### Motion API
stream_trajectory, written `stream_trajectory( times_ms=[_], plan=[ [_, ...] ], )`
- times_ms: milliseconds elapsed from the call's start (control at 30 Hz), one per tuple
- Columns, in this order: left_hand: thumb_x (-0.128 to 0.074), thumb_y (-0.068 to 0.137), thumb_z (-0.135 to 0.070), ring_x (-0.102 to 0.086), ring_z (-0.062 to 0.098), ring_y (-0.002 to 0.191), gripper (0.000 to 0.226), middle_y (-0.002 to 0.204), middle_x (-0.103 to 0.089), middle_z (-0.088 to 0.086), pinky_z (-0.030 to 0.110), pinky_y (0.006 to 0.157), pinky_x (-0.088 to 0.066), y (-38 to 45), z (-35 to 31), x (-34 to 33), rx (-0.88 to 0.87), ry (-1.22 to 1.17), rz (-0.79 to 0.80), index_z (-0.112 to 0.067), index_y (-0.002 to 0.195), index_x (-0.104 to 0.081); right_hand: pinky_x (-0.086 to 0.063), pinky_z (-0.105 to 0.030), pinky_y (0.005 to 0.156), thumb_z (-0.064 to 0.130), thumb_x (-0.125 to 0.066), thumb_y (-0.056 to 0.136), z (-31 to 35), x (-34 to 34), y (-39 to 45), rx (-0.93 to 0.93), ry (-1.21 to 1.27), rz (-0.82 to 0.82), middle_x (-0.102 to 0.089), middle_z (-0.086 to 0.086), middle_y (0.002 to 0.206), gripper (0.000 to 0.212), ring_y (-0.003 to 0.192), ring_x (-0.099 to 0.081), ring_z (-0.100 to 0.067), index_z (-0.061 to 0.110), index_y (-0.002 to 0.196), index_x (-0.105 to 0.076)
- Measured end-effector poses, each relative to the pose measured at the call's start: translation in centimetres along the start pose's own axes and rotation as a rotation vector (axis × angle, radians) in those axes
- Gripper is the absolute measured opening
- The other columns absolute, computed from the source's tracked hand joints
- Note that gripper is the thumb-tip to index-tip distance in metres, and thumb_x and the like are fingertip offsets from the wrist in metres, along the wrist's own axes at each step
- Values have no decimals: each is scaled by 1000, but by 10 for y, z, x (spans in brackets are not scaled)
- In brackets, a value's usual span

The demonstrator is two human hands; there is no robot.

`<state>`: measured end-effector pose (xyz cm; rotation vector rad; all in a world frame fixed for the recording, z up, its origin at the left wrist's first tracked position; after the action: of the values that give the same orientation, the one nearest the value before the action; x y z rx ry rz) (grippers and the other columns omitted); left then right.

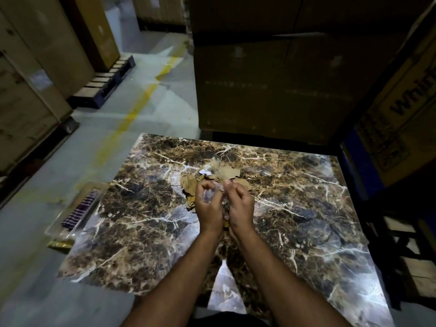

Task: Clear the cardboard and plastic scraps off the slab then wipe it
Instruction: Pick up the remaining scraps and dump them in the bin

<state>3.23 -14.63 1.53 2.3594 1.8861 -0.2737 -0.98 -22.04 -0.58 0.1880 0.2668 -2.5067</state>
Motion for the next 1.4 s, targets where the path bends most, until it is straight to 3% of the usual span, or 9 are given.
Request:
stream_trajectory(
  times_ms=[200,333,500,633,767,933,1100,1200,1400],
  plan=[
    [-68,85,-30,-68,8,84,27,88,-72,-7,23,73,-53,-16,-12,4,-69,-7,-71,-4,94,-69,-47,-39,74,21,-63,97,12,0,-10,64,47,104,-63,-5,82,18,78,-57,-20,24,81,-68],
    [-75,86,-8,-71,14,85,16,84,-73,2,30,78,-55,-22,-15,19,-63,34,-184,-10,74,-66,-56,-43,83,23,-63,88,11,-10,-17,57,60,185,-62,-7,127,35,105,-63,-23,45,114,-61],
    [-72,83,-8,-64,19,75,23,72,-65,0,33,72,-52,-32,-29,61,-73,69,-357,-16,66,-59,-51,-55,98,12,-55,89,11,-46,-45,91,-17,413,-71,-16,109,24,111,-64,-33,17,90,-78],
    [-68,85,6,-62,14,70,36,68,-63,0,28,70,-49,-43,-48,111,-112,100,-483,-20,63,-56,-53,-32,89,3,-51,90,8,-82,-83,124,-25,474,-70,-16,108,28,104,-66,-19,7,88,-78],
    [-67,84,9,-65,6,73,30,75,-68,-1,25,71,-48,-64,-65,182,-121,88,-647,-12,64,-59,-50,-21,95,0,-48,97,-16,-134,-139,15,-51,613,-55,-2,139,31,120,-53,9,3,99,-78],
    [-64,84,12,-67,-5,103,12,122,-69,-3,19,80,-54,-102,-68,290,-131,-22,-850,7,73,-61,-50,-19,80,-15,-44,90,-36,-197,-237,-21,-6,818,-70,-5,102,35,90,-66,0,6,99,-70],
    [-64,85,11,-69,-5,98,29,105,-70,-20,19,80,-54,-158,-71,415,-125,-92,-1019,25,108,-52,-53,-33,87,-8,-48,91,-87,-262,-345,-23,-128,1043,-70,-12,113,36,102,-68,-11,15,102,-73],
    [-61,87,13,-71,-2,88,19,88,-75,-20,20,77,-56,-193,-77,485,-135,-132,-1130,22,104,-59,-49,-23,82,-16,-49,87,-108,-292,-418,-25,-174,1139,-67,-12,96,35,89,-66,-7,11,79,-71],
    [-67,79,-7,-74,14,85,10,86,-77,-5,30,74,-57,-263,-83,599,-206,-216,-1336,1,84,-67,-47,-14,76,-8,-51,95,-160,-345,-538,-29,-245,1335,-69,-7,89,23,83,-65,1,0,88,-71]
  ],
)
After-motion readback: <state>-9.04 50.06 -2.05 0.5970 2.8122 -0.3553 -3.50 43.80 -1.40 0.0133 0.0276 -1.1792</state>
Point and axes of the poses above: each hand's wrist, its own y-axis towards the middle knuckle, its own x-axis out of the back of the hand, z = x × y, the point moved 4 cm from there along y, towards the middle knuckle
